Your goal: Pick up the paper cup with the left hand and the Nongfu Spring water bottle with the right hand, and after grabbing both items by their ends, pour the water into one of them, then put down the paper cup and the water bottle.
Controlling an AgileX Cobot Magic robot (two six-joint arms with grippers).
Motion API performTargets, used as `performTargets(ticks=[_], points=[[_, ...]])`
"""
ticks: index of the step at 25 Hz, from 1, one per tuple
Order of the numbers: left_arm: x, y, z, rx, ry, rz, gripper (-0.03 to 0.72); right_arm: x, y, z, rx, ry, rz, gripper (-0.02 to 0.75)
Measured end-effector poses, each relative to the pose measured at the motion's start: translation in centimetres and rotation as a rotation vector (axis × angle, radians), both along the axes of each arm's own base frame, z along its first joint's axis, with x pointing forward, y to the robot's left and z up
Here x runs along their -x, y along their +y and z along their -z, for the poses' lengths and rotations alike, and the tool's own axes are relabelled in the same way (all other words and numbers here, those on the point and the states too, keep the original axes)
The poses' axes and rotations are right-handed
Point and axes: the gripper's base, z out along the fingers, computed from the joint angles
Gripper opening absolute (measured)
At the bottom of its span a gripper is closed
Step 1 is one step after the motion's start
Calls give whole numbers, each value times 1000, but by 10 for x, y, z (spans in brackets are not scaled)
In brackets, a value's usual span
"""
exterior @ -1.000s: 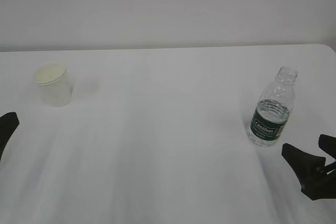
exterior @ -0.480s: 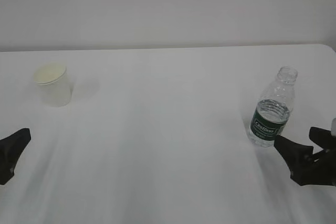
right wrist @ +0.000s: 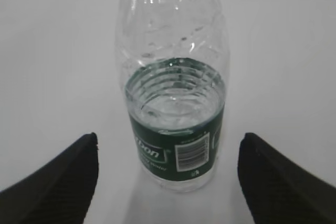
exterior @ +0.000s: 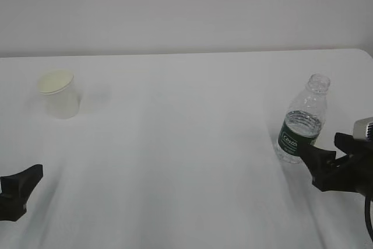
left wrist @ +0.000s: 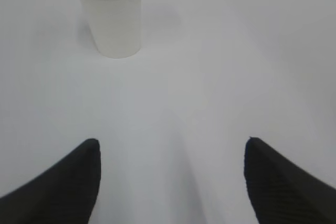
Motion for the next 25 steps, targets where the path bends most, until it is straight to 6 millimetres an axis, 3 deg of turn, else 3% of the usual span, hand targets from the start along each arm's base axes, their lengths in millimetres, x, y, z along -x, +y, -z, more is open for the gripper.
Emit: performTargets(ticks=[11,25], points=[[0,0,0,1,-3,0,599,-18,1,1,-2,-29,3,619],[-1,0,0,1,-4,0,593,-23,2,14,1,16,3,612]])
